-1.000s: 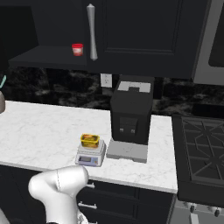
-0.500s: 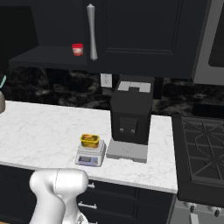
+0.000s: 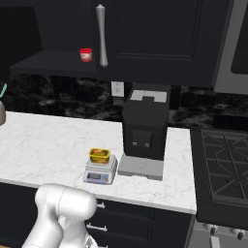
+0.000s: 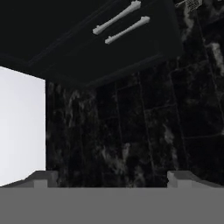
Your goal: Pick the canned food and place it on the digital scale for weighing, and close the cabinet.
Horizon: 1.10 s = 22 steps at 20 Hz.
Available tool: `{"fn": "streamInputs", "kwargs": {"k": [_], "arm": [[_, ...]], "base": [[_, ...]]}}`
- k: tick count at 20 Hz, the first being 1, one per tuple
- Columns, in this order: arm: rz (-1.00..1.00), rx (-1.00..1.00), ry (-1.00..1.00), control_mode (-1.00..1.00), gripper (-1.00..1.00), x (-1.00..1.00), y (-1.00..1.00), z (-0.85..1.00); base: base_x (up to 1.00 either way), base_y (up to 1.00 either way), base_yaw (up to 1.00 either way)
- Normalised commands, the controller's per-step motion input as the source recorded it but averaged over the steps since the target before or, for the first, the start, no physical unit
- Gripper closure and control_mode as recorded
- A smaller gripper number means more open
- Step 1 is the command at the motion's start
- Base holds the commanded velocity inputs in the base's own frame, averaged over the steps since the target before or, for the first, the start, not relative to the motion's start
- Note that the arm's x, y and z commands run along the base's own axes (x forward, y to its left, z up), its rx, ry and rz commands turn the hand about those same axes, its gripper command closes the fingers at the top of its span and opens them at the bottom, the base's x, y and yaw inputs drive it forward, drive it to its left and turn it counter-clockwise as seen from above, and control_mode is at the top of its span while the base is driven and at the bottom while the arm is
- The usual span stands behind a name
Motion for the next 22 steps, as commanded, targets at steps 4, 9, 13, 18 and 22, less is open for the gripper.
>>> {"fn": "streamInputs", "kwargs": {"k": [4,9,13,18,22], "arm": [[0.00,0.32,0.11,-1.00,-1.00,0.19,0.29,0.02],[0.00,0.21,0.17,-1.00,-1.00,0.39,0.57,0.09],[0.00,0.07,0.24,-1.00,-1.00,0.29,0.06,0.23],[0.02,0.31,0.17,-1.00,-1.00,0.34,-0.16,0.02],[0.05,0.32,0.02,-1.00,-1.00,0.07,-0.44,0.22]], "base": [[0.00,0.00,0.00],[0.00,0.00,0.00],[0.00,0.00,0.00],[0.00,0.00,0.00],[0.00,0.00,0.00]]}}
